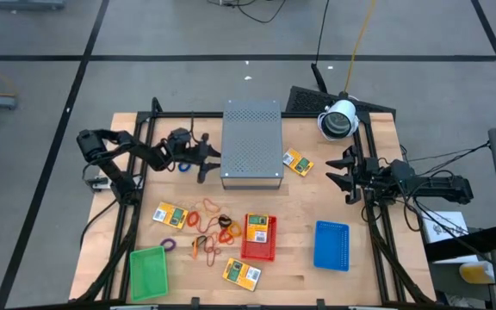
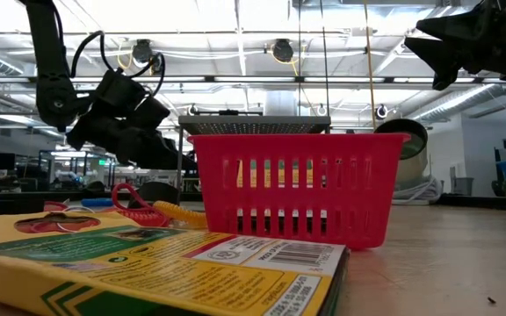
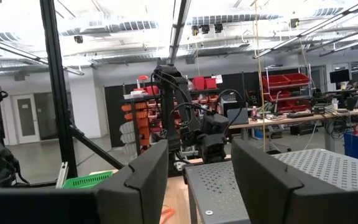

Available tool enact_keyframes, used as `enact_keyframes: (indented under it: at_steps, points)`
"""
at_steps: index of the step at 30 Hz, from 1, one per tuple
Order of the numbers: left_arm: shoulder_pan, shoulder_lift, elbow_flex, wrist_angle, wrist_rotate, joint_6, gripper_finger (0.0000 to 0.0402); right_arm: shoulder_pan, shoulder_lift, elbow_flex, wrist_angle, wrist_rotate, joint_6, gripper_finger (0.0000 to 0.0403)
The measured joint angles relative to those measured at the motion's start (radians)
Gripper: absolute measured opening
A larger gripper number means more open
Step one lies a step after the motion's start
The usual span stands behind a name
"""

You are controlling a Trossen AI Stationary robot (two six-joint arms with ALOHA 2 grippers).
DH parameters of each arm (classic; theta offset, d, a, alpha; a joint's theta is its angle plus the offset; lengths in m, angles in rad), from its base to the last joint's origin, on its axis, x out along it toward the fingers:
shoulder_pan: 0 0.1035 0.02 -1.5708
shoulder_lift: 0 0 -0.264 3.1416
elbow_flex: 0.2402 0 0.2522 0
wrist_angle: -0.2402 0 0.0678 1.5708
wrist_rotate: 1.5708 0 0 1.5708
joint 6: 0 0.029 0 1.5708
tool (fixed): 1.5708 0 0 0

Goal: Pick & Place Office Desk Supplies
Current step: Put the black rubber band into the green bin

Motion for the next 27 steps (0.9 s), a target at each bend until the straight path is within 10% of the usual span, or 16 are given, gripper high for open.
enact_keyframes:
  at_steps: [27]
  points:
    - [-0.079, 0.270, 0.185, 0.007, 0.006, -0.027, 0.0156, 0.000, 0.000, 0.000, 0.030, -0.051, 0.001, 0.0169]
